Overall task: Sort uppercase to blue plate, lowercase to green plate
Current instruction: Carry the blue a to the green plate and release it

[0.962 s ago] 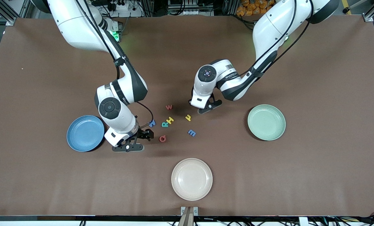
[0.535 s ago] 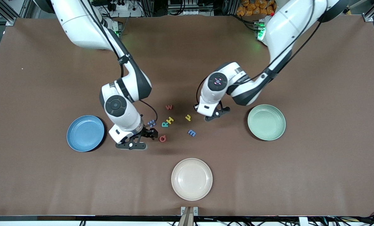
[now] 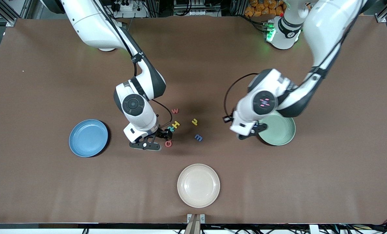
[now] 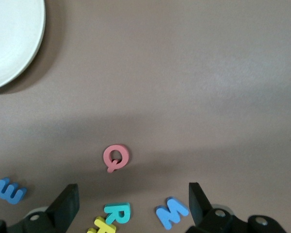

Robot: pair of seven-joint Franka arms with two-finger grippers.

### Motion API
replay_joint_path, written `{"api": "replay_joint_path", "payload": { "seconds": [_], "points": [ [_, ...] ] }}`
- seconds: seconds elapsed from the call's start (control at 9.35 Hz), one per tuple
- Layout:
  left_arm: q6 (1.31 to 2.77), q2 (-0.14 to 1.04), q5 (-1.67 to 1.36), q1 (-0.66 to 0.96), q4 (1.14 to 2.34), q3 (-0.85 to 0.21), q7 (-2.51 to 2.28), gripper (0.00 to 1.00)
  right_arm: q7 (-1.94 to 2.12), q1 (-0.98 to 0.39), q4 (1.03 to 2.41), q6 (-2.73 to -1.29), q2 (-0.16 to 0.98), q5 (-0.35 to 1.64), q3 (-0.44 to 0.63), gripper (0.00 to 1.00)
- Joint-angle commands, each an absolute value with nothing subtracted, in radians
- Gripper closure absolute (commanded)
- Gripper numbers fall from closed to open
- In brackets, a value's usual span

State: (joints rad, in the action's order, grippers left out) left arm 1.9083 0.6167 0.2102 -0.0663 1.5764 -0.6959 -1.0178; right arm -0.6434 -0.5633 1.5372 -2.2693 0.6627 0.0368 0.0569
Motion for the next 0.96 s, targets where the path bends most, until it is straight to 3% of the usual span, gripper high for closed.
{"api": "replay_joint_path", "payload": {
  "seconds": [0.0, 0.21, 0.86],
  "points": [
    [1.797, 0.548, 0.181, -0.247, 1.589, -0.792, -0.892, 0.88, -0.695, -0.577, 1.537, -2.264, 0.667, 0.032, 0.061, 0.00],
    [1.723, 0.552, 0.196, -0.411, 1.589, -0.886, -0.803, 0.88, -0.567, -0.552, 1.554, -2.250, 0.664, 0.029, 0.061, 0.00],
    [1.782, 0.606, 0.250, -0.391, 1.649, -0.642, -0.552, 0.91, -0.269, -0.529, 1.676, -2.249, 0.615, 0.029, 0.061, 0.00]
  ]
}}
